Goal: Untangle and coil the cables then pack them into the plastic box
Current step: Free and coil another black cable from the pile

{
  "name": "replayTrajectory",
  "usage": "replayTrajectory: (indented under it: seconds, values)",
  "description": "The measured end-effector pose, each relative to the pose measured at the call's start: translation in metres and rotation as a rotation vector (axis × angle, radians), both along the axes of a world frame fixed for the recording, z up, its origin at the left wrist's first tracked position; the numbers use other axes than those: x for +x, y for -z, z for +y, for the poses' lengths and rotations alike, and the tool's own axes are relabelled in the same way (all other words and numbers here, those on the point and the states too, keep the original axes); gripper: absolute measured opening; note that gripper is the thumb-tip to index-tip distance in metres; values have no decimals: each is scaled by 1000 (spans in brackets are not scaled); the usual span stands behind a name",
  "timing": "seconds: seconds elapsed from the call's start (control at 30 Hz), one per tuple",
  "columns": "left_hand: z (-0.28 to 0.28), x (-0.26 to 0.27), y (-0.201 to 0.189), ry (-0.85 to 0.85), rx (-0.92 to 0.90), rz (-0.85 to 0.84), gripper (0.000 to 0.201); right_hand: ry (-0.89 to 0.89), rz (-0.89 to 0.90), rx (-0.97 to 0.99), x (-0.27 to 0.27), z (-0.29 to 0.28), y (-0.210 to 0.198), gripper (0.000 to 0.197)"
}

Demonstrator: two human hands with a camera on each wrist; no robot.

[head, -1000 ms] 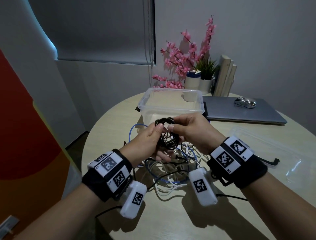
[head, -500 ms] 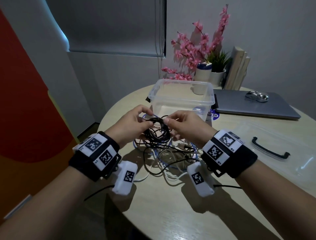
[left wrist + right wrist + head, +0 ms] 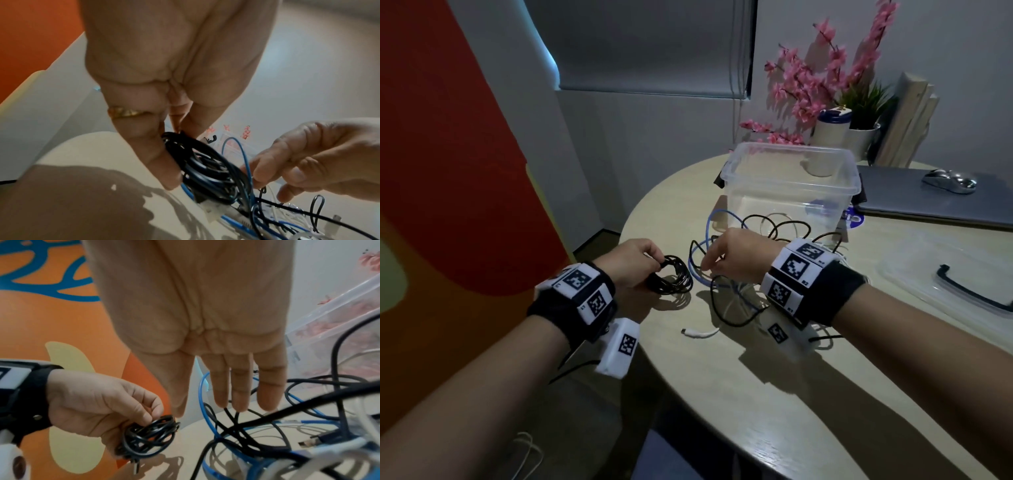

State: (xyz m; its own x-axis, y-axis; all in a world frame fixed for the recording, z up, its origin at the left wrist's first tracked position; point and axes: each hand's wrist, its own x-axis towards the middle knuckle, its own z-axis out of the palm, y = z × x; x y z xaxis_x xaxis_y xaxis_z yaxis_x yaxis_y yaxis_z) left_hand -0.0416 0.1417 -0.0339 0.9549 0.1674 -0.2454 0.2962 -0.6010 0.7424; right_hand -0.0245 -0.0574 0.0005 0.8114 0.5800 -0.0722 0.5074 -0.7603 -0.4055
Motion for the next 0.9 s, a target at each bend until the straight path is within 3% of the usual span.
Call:
replayTrajectory:
  seconds: [0.27,0.37,0.6,0.73,0.9]
  values:
    - [9,-3,6,52,77,67,12,-55,-45,-401,3,12,2,28]
    - [12,-5,4,95,150,98,8,19,-41,-415,4,7,0,27]
    - [2,-3,-3,112,143,-64,12,248,-51,-43,14,-12,-9,32]
    - [-10,0,-7,133,97,-6,15,393,-59,262,28,-30,-19,28]
    - [-23,5,-5,64,-192,12,11,468,-10,504,26,-49,-30,28]
